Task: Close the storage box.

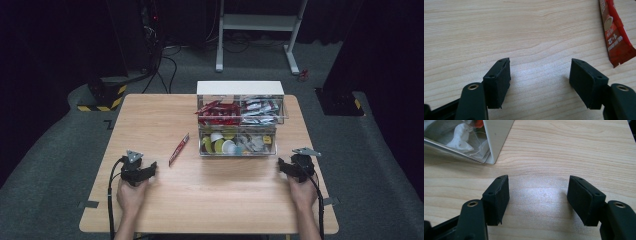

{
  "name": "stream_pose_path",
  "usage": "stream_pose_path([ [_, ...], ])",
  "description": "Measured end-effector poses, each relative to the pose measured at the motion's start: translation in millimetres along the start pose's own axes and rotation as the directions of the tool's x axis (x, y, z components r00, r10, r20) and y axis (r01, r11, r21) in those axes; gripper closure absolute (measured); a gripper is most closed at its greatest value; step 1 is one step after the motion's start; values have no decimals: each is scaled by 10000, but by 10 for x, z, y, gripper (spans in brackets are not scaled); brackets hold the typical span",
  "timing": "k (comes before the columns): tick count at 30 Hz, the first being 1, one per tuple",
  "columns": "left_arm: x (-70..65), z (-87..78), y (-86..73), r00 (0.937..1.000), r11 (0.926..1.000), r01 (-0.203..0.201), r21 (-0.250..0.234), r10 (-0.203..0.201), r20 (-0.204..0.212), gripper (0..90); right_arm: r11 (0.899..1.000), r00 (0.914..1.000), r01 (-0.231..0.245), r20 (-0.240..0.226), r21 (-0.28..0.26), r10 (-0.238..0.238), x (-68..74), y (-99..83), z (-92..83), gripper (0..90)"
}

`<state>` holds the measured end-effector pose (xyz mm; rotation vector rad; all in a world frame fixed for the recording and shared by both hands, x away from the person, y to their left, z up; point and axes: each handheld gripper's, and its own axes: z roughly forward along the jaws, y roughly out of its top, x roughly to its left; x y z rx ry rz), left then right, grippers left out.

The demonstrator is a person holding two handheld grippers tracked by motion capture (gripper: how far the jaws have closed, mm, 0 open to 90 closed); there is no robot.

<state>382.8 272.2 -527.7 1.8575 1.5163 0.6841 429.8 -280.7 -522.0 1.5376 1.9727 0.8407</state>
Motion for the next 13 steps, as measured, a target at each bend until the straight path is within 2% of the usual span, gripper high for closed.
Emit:
stream_pose_path([
  [13,-1,1,0,10000,10000,-9,-16,9,-12,337,10000,10000,2,-14,-4,-2,-1,1,1,342],
])
